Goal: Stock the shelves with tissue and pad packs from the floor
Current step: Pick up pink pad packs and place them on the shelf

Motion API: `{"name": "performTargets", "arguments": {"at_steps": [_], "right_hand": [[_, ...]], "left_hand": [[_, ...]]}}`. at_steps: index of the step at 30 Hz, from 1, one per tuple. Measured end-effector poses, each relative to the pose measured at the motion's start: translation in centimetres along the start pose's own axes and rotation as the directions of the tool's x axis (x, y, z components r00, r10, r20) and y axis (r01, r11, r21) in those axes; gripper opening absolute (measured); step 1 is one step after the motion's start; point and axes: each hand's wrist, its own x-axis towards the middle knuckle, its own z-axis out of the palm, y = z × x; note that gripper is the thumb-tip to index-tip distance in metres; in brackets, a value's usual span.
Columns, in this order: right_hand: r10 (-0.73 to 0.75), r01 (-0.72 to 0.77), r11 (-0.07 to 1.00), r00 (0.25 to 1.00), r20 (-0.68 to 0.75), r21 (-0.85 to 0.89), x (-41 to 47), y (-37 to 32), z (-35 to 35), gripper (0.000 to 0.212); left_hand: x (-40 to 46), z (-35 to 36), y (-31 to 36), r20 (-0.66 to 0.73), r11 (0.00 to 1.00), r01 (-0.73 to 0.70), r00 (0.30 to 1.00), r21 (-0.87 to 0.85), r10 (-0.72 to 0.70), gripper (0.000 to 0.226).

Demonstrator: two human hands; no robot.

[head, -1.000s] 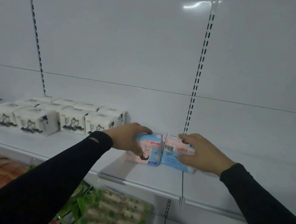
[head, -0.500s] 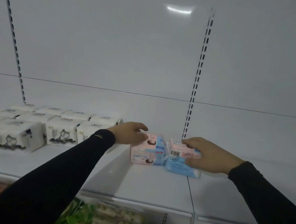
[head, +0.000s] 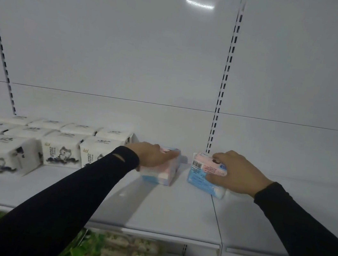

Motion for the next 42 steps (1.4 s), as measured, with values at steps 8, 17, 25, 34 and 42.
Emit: {"name": "performTargets", "arguments": {"at_steps": [8,17,25,34,42], "right_hand": [[0.017,-0.017,1.0,1.0,-0.007,0.002,0.0,0.2,-0.1,0.068],[0.124,-0.118,0.99,0.988,-0.088,0.071,0.3,0.1,-0.1,0.057],[0.052,-0.058,0.986,0.998,0.041,0.156,-0.6,0.5,-1.7,0.056],[0.065,-0.073,0.996,0.988,-0.141,-0.05,0.5,-0.5,-1.3,0.049],[-0.201,0.222,0.974,0.933,0.298,-0.039,1.4,1.6,-2.3,0.08]], "left_hand": [[2.2,-1.4,-0.8,-0.04,0.943,-0.276,0.957,0.185,0.288,0.059],[1.5,-1.1,-0.7,-0.08,0.946,-0.169,0.977,0.276,0.198,0.052],[1.9,0.3,-1.2,-0.048,0.992,-0.095,0.995,-0.082,0.091,0.053],[1.1,0.0,-0.9,-0.233,0.945,-0.309,0.916,0.107,0.326,0.048],[1.9,0.8,-3.0,-0.227,0.909,-0.395,0.881,0.134,0.416,0.032]]}}
